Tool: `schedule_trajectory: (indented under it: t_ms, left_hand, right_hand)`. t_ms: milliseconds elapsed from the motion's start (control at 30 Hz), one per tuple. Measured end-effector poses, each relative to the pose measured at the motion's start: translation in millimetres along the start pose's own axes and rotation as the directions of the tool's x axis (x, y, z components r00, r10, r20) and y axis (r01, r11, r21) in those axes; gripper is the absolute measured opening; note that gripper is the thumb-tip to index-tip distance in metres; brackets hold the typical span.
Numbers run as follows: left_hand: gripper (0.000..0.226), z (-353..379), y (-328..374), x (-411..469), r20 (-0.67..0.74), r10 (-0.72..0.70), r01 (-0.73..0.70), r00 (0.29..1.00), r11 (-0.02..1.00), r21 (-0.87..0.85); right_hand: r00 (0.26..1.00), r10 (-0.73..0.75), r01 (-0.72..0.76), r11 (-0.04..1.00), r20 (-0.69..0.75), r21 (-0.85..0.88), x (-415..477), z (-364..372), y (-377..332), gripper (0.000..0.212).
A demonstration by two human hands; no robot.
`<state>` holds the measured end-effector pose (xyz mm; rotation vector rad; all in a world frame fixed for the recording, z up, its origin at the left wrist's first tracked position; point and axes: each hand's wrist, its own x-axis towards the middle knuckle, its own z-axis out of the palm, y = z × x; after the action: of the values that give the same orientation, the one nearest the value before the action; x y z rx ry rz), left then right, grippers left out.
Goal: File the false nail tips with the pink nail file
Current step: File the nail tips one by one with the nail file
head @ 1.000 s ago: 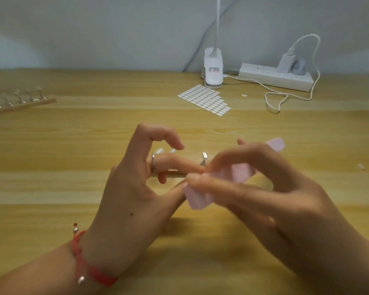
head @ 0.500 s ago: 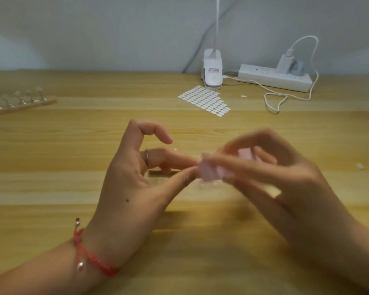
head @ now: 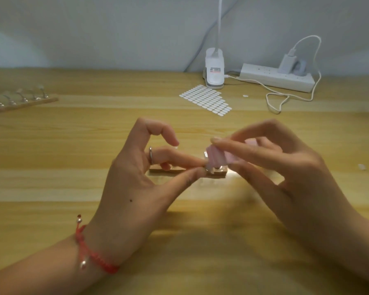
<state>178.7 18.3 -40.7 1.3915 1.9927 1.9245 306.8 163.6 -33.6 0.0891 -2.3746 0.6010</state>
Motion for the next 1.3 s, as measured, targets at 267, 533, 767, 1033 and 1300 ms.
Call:
schedule_trajectory:
  t_ms: [267,533,767,1033,1300]
  left_hand:
    - [0.049,-0.9,0.9,-1.2,-0.014,-0.028,0.027,1.0,0.999,-0.03]
    - [0.043,0.5,-1.0,-0.3,-0.021,-0.042,0.041,0.999,0.997,-0.062]
    - [0.039,-1.3,-0.7,0.3,-0.024,-0.012,0.012,1.0,1.0,-0.013]
    - [0.041,-2.6,-1.7,-0.1,-0.017,-0.007,0.008,1.0,0.999,0.043]
    - [0.038,-2.6,-2.2,-1.2,-0.015,-0.063,0.063,0.998,0.998,-0.001]
  right_hand:
    - [1.0,-0.02,0.02,1.0,0.005,0.015,-0.4,1.0,-4.7,0.032]
    - [0.997,-0.078,0.078,0.997,0.017,0.002,-2.2,2.4,-4.6,0.031]
    - [0.998,-0.056,0.055,0.997,0.021,0.045,-1.8,0.7,-5.6,0.033]
    - [0.996,-0.08,0.079,0.996,0.046,0.032,-1.5,1.9,-3.2,0.033]
    - [0.998,-0.048,0.047,0.998,0.034,0.039,-0.7,1.4,-0.9,0.03]
